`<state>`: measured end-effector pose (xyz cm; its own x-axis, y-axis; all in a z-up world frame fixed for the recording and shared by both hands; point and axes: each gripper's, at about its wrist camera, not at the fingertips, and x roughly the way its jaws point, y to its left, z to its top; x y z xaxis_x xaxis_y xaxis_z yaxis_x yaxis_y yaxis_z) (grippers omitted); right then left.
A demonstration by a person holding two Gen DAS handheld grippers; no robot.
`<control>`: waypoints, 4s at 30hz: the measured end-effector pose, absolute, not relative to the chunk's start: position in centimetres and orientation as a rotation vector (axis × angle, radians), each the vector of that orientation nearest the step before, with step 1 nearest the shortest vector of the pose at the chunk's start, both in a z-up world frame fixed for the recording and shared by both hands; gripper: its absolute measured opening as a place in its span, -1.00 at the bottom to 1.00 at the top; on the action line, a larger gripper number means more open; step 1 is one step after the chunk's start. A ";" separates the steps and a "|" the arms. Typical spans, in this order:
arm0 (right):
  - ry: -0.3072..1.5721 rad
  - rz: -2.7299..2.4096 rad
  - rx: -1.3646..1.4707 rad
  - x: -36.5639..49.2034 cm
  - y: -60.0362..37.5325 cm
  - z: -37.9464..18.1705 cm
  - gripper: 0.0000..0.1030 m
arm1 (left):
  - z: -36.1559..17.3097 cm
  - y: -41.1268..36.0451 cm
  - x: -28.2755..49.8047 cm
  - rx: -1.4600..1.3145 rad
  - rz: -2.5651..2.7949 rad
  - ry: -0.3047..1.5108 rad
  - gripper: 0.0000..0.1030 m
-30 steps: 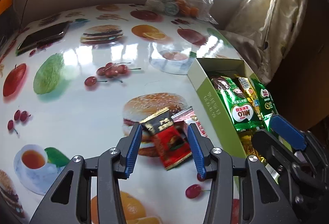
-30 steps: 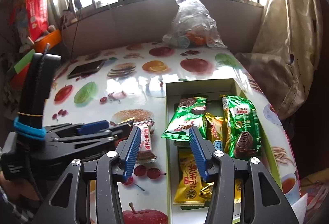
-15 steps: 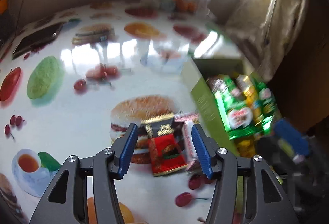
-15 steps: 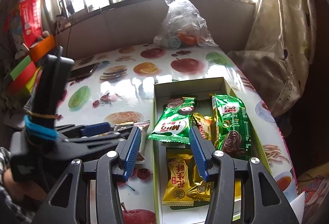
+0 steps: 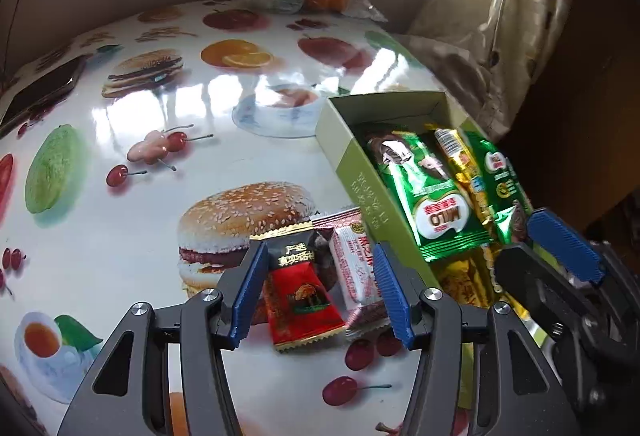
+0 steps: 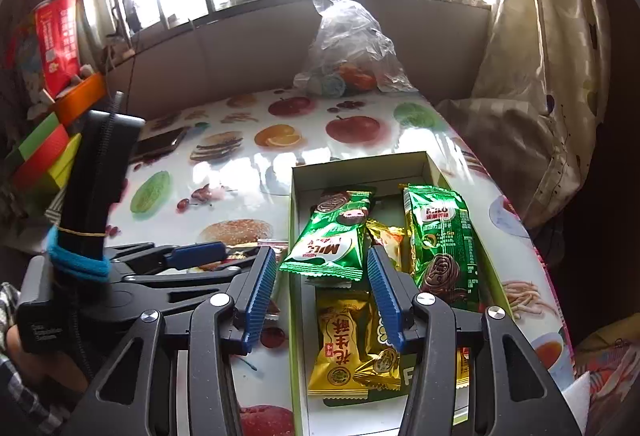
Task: Organize snacks
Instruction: 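Withdraw both open grippers from the box toward the red packet and wafer bar, then grasp the white-red wafer bar with the right gripper while the left grasps the red packet, then carry the wafer bar with the right gripper while the left carries the red packet into the box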
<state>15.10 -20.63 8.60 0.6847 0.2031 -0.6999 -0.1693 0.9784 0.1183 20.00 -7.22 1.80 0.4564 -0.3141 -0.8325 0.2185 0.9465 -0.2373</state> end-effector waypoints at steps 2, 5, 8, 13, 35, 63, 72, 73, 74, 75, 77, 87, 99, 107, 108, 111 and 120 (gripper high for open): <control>0.790 0.207 0.044 15.1 -20.5 8.6 -0.06 | 1.6 -7.2 20.1 -0.105 -0.325 1.055 0.17; 0.792 0.212 0.046 15.2 -20.5 8.5 -0.06 | 1.5 -7.0 20.2 -0.129 -0.319 1.063 0.17; 0.791 0.209 0.045 15.2 -20.5 8.6 -0.06 | 1.4 -6.6 20.2 -0.137 -0.307 1.057 0.20; 0.795 0.215 0.040 15.3 -20.3 8.5 -0.06 | 1.8 -5.9 19.7 -0.084 -0.252 1.034 0.20; 0.894 0.298 -0.003 17.3 -13.9 6.3 -0.06 | 2.6 3.0 17.8 -0.235 -0.164 1.001 0.20; 1.008 0.331 0.056 20.3 -10.1 2.1 -0.63 | 2.3 6.5 17.8 -0.263 -0.130 0.995 0.20; 0.945 0.309 0.048 19.3 -10.6 3.6 -0.66 | 2.7 5.4 17.9 -0.243 -0.182 0.993 0.20; 0.934 0.305 0.048 19.2 -10.7 4.0 -0.66 | 2.7 5.2 18.0 -0.238 -0.186 0.995 0.20; 0.916 0.306 0.053 18.9 -11.0 4.5 -0.66 | 2.7 5.0 18.0 -0.235 -0.187 0.996 0.20; 0.905 0.304 0.055 18.7 -11.2 4.9 -0.66 | 2.7 4.9 18.1 -0.235 -0.188 0.998 0.20; 0.888 0.293 0.057 18.5 -11.6 5.5 -0.66 | 2.5 4.7 18.1 -0.241 -0.191 1.003 0.20; 0.871 0.256 0.106 18.0 -13.8 6.5 -0.66 | 1.5 1.8 18.7 -0.166 -0.242 1.044 0.20; 0.856 0.240 0.132 17.5 -14.9 6.9 -0.66 | 1.2 0.4 19.2 -0.095 -0.210 1.035 0.20; 0.854 0.233 0.138 17.5 -15.3 7.0 -0.66 | 1.2 0.5 19.2 -0.080 -0.185 1.019 -0.11; 0.855 0.233 0.139 17.5 -15.3 6.9 -0.66 | 1.2 0.5 19.3 -0.083 -0.184 1.018 -0.18; 0.856 0.231 0.140 17.5 -15.3 6.9 -0.66 | 1.2 0.6 19.3 -0.080 -0.179 1.016 -0.29; 0.858 0.231 0.143 17.6 -15.3 6.7 -0.66 | 1.1 0.7 19.3 -0.080 -0.174 1.012 -0.47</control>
